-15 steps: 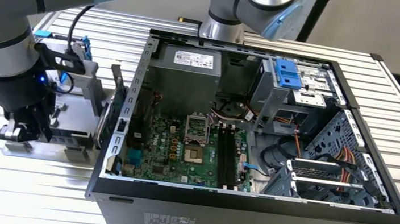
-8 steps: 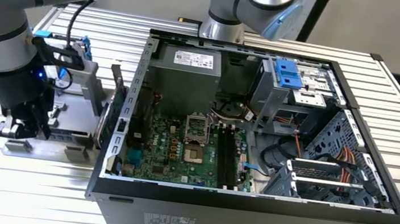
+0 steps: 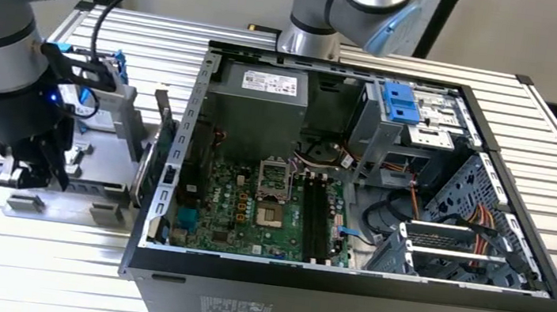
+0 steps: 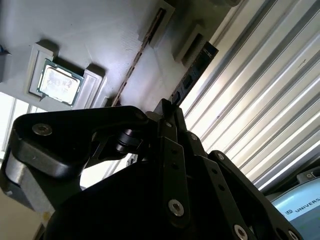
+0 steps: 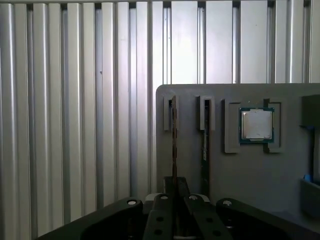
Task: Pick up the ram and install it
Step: 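Pick up the ram and move it above insertion slot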
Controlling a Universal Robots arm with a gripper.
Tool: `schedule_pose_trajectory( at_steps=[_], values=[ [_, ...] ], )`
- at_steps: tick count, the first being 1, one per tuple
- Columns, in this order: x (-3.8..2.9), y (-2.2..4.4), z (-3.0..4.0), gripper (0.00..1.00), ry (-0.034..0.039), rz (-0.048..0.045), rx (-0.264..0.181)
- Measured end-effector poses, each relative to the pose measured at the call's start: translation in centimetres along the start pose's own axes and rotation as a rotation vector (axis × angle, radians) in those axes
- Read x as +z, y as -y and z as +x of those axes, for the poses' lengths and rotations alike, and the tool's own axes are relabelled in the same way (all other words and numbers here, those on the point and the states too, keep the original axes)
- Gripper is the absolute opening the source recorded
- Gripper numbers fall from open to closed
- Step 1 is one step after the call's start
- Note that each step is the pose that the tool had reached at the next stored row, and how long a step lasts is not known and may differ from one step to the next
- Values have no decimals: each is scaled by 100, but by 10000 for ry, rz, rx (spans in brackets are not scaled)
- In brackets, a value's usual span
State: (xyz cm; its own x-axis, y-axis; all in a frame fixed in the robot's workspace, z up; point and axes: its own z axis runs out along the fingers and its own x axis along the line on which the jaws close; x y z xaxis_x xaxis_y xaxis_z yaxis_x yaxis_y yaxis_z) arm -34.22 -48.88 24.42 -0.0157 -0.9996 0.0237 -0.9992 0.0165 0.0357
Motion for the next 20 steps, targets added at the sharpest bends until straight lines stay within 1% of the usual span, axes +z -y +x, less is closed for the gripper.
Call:
schedule_pose_trajectory(
  at_steps=[11, 20],
  values=[
    [-123, -5, 3, 0, -1, -1, 0],
    [-197, -7, 5, 0, 0, -1, 0]
  ],
)
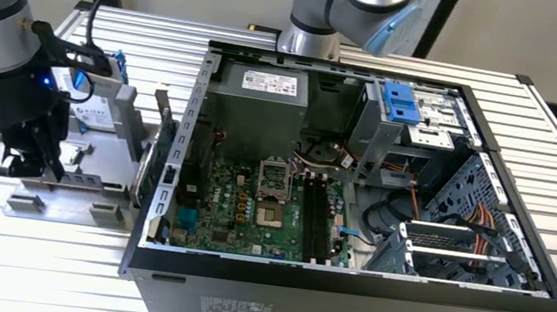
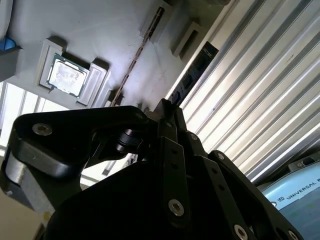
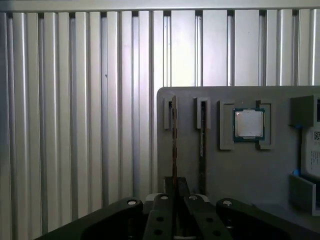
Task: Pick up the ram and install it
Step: 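Pick up the ram and move it above insertion slot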
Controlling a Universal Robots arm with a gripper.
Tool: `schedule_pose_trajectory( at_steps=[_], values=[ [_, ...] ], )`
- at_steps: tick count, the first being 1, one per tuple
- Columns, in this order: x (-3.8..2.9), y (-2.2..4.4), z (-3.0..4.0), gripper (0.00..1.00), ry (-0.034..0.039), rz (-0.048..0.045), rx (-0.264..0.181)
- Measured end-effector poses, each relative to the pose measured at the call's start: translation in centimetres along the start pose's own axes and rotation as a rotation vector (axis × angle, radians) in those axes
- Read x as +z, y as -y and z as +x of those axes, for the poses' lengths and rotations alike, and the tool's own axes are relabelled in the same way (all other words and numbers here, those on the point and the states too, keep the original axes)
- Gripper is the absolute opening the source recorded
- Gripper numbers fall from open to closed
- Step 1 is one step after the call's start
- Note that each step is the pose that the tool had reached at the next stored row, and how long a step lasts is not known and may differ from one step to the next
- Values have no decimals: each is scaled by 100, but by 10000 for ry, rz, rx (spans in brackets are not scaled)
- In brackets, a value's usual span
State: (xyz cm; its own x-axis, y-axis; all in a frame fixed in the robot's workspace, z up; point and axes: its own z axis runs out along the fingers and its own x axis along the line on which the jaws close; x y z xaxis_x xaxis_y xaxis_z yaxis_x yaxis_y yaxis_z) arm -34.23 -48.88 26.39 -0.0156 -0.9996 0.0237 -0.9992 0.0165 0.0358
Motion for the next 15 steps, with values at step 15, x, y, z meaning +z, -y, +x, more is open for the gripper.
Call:
schedule_pose_trajectory(
  at_steps=[15],
  values=[
    [-168, -6, 3, 0, 14, 0, -1]
  ],
)
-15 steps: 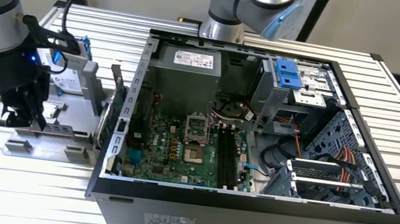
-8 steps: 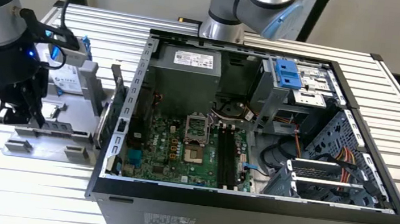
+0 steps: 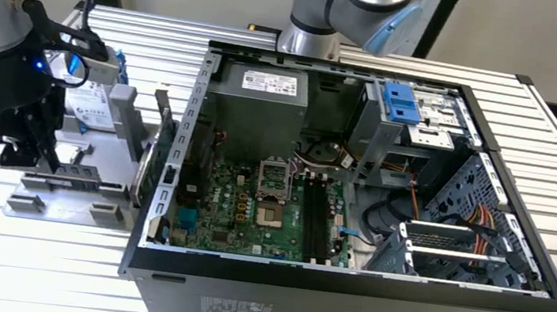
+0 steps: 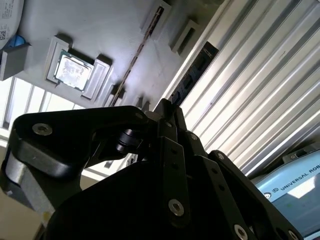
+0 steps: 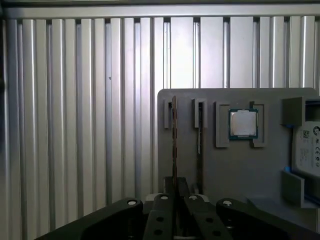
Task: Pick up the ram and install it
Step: 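Pick up the ram and move it above insertion slot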
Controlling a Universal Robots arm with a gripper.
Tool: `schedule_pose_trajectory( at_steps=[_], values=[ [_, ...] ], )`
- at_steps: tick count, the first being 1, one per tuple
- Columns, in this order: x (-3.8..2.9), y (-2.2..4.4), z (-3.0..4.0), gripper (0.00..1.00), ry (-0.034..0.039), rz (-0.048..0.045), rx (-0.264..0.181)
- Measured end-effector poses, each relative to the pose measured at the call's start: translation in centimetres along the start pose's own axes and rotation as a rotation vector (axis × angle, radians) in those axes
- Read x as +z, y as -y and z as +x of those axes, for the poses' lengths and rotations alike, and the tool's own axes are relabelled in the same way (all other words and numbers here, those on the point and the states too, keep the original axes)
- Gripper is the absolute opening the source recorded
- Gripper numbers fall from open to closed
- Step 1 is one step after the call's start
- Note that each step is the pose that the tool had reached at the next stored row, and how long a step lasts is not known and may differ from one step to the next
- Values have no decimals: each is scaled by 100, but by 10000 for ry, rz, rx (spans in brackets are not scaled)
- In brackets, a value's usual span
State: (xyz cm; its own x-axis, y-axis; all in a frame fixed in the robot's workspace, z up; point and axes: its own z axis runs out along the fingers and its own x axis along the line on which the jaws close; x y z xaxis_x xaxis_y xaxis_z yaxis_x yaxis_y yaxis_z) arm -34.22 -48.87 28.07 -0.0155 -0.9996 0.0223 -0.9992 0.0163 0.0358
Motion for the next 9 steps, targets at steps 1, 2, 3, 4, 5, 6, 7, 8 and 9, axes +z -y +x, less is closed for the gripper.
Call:
schedule_pose_trajectory(
  at_steps=[1, 2, 3, 4, 5, 6, 7, 8, 9],
  values=[
    [-8, 0, 0, 0, 10, 1, 0],
    [-16, -1, 0, 0, 22, 1, 0],
    [-25, -1, 0, 0, 35, 1, -1],
    [-34, -1, 0, 0, 47, 1, -1],
    [-43, -2, 0, 0, 58, 0, -1],
    [-53, -2, 0, 0, 64, 0, -1],
    [-67, -3, 0, 0, 64, 0, -1],
    [-80, -3, 0, 0, 65, 0, -1],
    [-92, -4, 1, 0, 65, 1, -1]
  ],
)
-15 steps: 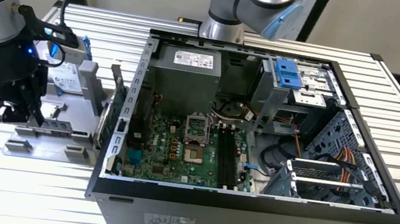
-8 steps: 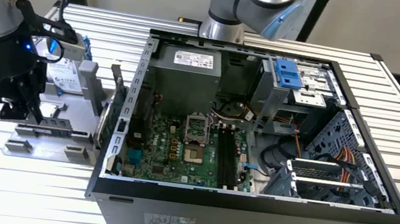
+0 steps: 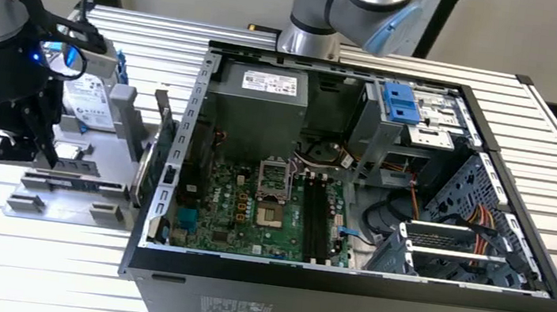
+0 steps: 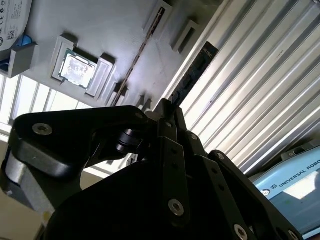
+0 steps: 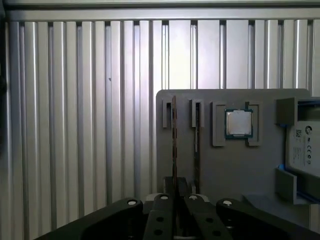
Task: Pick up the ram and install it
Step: 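Pick up the ram and move it above insertion slot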
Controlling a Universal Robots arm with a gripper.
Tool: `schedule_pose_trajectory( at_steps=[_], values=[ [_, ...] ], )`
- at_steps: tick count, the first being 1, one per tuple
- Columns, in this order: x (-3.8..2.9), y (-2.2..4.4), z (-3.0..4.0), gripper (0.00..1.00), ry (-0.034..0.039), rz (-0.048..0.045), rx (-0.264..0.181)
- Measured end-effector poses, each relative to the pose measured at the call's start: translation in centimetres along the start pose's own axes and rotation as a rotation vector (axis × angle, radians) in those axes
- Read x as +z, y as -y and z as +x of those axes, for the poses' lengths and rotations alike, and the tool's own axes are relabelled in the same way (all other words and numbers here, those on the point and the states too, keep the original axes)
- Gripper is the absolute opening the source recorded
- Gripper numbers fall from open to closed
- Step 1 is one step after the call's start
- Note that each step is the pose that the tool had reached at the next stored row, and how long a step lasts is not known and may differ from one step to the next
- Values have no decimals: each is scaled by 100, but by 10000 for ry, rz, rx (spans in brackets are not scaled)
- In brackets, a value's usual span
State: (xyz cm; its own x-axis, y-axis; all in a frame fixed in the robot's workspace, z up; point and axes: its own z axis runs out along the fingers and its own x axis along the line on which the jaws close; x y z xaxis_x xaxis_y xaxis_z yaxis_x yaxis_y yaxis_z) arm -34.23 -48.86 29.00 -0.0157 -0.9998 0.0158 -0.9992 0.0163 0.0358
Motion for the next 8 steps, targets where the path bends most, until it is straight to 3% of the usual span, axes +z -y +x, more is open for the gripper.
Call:
schedule_pose_trajectory(
  at_steps=[8],
  values=[
    [-97, -4, 2, 0, 3, 7, -18]
  ],
)
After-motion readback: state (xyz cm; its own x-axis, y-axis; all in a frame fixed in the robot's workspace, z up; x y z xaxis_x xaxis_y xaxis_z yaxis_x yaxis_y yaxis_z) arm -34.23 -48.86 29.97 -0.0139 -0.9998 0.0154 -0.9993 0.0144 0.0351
